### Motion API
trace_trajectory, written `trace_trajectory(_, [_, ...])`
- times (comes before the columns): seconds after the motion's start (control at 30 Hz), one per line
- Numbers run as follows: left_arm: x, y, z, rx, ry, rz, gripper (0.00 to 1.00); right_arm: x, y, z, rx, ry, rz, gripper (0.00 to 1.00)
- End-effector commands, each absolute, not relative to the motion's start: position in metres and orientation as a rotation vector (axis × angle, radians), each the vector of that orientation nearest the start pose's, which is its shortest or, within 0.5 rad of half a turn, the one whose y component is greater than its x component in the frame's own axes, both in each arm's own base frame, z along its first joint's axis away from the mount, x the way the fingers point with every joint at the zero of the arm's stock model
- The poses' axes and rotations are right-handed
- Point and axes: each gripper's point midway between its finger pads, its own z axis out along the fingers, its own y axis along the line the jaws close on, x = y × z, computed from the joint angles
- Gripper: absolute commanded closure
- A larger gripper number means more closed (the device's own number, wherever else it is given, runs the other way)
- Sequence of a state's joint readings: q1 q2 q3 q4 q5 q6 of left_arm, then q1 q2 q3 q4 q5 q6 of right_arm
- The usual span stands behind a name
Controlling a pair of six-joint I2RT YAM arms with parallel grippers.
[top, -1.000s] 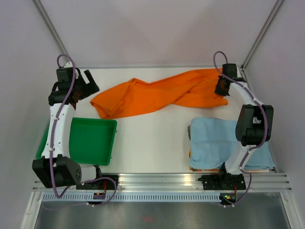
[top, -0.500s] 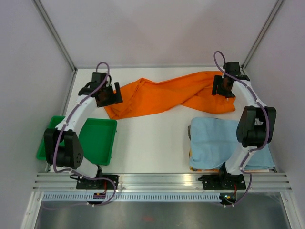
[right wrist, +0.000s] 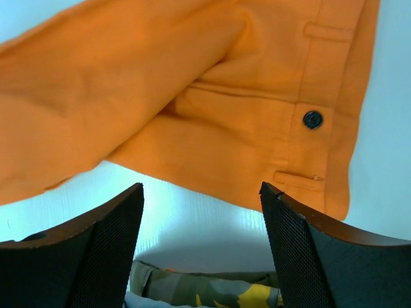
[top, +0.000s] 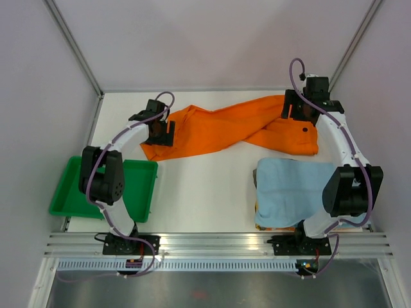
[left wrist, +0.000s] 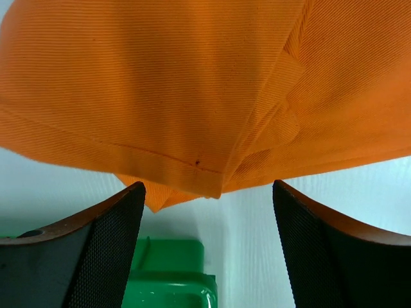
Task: Fold and stack the trousers
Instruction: Flatten the trousers out
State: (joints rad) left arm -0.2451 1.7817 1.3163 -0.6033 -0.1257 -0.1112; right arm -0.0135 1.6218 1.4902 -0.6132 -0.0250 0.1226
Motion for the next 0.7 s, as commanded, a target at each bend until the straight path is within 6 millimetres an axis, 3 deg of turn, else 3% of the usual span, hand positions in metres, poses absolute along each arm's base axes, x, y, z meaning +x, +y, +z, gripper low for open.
trace_trajectory(0.0, [0.407,-0.085,0.065,0.265,2.615,0.084,0.16,0.437,0.011,0.185,0.149,2.352,0.122,0.2])
trace_trajectory(0.13, [0.406,-0.093,0.051,0.333,2.605,0.134,0.2,0.438,0.013,0.179,0.157,2.35,0.14,0.2])
trace_trajectory(0.27, [0.416,-0.081,0.045,0.276,2.607,0.254,0.61,0.438,0.015,0.176,0.157,2.357,0.148,0.2])
trace_trajectory(0.33, [0.422,-0.068,0.054,0.247,2.58,0.358,0.68,0.437,0.015,0.174,0.153,2.36,0.143,0.2])
trace_trajectory(0.37, [0.426,-0.062,0.06,0.227,2.565,0.396,0.86,0.437,0.013,0.175,0.153,2.358,0.136,0.2])
trace_trajectory(0.4, [0.43,-0.056,0.068,0.2,2.542,0.43,0.97,0.436,0.012,0.174,0.155,2.361,0.132,0.2])
trace_trajectory(0.53, [0.456,-0.027,0.13,0.031,2.409,0.424,0.98,0.434,0.011,0.172,0.157,2.365,0.117,0.2])
trace_trajectory(0.57, [0.47,-0.008,0.167,-0.064,2.33,0.389,0.98,0.434,0.011,0.172,0.159,2.364,0.118,0.2])
trace_trajectory(0.63, [0.484,0.003,0.205,-0.172,2.253,0.241,0.98,0.435,0.011,0.172,0.165,2.36,0.119,0.2])
trace_trajectory(0.67, [0.495,0.031,0.24,-0.266,2.165,0.202,0.98,0.436,0.011,0.172,0.167,2.359,0.12,0.2])
